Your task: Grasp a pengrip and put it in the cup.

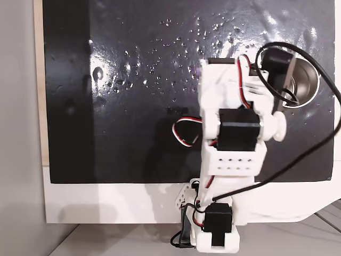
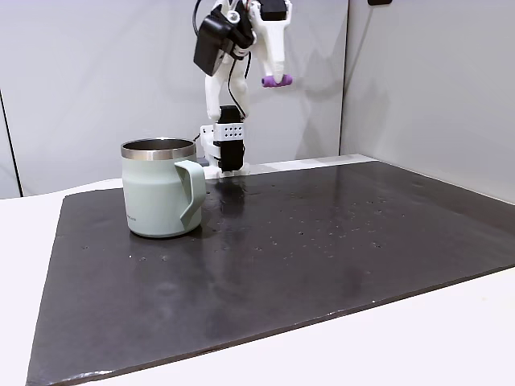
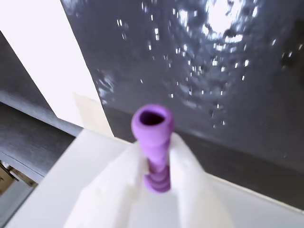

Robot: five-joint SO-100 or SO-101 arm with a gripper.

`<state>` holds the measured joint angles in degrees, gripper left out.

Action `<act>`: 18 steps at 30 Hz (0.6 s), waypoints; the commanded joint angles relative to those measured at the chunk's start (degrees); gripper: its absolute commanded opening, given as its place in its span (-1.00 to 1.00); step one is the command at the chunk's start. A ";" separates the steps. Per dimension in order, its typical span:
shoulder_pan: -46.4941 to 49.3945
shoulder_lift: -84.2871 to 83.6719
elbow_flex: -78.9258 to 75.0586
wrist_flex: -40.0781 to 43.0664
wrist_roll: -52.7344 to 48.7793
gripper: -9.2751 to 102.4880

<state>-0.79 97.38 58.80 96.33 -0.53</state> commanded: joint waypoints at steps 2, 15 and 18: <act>9.05 4.75 0.88 0.44 -6.15 -0.83; 24.26 0.79 -0.88 0.09 -13.71 -0.83; 25.93 -1.23 -2.72 0.09 -14.15 -0.83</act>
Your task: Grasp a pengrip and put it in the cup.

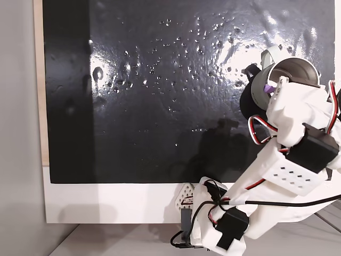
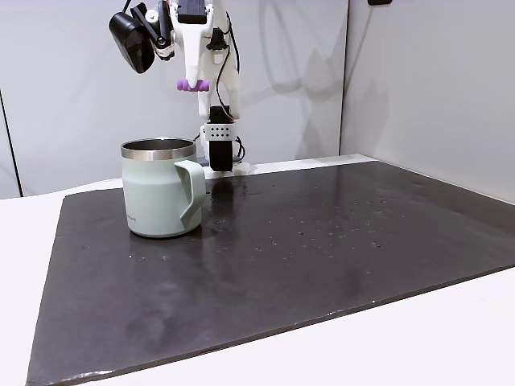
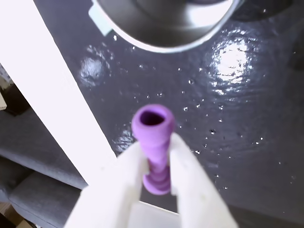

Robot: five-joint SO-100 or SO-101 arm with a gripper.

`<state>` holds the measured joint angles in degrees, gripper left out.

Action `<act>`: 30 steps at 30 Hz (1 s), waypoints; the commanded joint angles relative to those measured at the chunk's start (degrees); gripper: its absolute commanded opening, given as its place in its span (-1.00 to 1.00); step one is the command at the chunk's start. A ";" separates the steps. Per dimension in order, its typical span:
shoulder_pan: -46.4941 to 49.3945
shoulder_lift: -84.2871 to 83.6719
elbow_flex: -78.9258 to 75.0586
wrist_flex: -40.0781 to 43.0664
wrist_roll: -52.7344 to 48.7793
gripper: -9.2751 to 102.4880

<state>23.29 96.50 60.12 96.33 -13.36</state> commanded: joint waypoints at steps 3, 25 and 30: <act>3.96 -0.79 -4.04 -0.35 -2.81 -0.83; 9.14 -2.20 -5.71 0.00 -7.65 -0.17; 9.23 -2.29 -5.62 0.00 -7.65 -0.15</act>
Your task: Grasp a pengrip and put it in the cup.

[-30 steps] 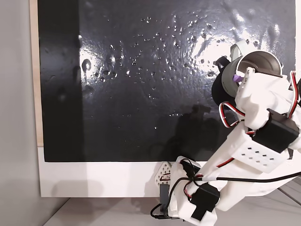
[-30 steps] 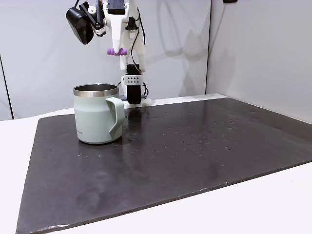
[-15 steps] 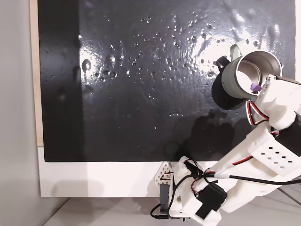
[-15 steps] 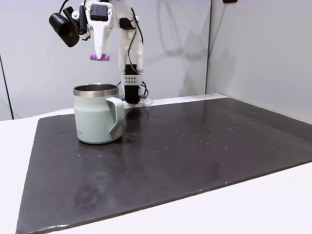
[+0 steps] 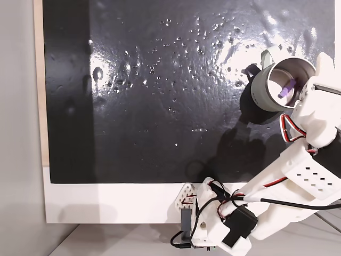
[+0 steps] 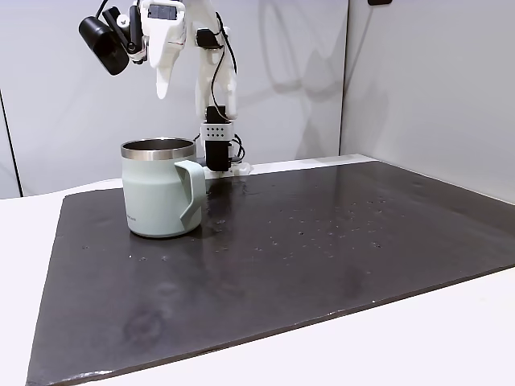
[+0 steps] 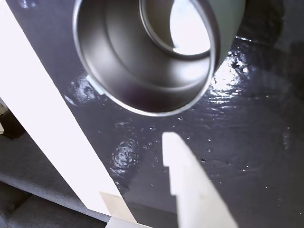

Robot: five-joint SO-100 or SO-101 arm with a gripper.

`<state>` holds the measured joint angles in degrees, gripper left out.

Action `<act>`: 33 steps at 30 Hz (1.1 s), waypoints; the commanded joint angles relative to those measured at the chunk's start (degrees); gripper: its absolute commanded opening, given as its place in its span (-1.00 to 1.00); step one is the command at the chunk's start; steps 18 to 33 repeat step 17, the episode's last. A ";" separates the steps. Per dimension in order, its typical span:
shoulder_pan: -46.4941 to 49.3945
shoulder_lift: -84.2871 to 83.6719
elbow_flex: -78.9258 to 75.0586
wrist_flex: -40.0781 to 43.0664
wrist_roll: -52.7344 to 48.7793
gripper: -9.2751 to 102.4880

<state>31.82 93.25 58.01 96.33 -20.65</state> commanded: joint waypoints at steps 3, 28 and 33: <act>0.79 0.88 -3.52 0.00 -0.44 -0.15; 0.70 0.88 -2.81 0.00 -0.53 -0.18; 0.70 0.88 -2.81 0.00 -0.53 -0.18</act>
